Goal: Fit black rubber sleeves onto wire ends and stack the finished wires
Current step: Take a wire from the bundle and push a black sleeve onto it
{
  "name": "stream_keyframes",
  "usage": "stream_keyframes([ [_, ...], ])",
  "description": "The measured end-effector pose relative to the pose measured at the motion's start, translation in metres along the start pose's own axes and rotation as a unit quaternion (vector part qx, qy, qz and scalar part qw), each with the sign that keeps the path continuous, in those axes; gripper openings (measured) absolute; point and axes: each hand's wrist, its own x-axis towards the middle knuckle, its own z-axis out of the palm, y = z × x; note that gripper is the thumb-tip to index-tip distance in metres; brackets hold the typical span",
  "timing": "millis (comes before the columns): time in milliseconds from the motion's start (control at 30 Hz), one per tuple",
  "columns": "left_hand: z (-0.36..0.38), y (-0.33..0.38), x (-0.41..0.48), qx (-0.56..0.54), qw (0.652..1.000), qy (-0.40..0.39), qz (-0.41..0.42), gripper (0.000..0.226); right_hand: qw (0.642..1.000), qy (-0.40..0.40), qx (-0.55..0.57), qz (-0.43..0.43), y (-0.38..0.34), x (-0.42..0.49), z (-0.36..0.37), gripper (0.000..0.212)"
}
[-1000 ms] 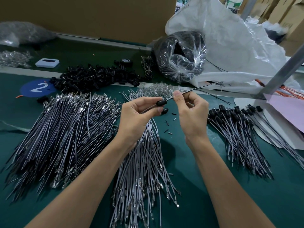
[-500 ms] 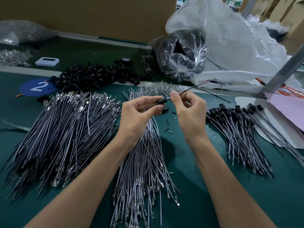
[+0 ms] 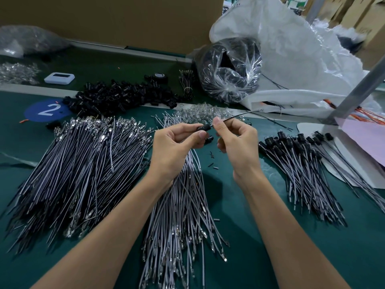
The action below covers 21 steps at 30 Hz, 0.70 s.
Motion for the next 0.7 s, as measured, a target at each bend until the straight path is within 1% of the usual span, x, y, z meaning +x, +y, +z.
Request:
stream_keyframes([
  [100,0.0002,-0.0005,0.0003,-0.002,1.000,0.002,-0.001,0.025,1.000,-0.015,0.013,0.016,-0.0007,-0.0007,0.0017,0.029],
  [333,0.0010,-0.0018,0.0002,0.003,1.000,0.002,0.001,0.027,0.998,-0.015,0.045,0.039,-0.0007,-0.0029,0.0045,0.032],
  [467,0.0007,-0.0038,0.0005,0.019,1.000,0.000,0.007,0.019,0.998,-0.022,0.041,0.043,-0.0002,-0.0034,0.0037,0.033],
  [700,-0.0006,-0.0046,-0.0006,0.031,0.999,-0.010,0.024,0.020,0.997,-0.032,0.047,0.049,0.0007,-0.0038,0.0031,0.024],
])
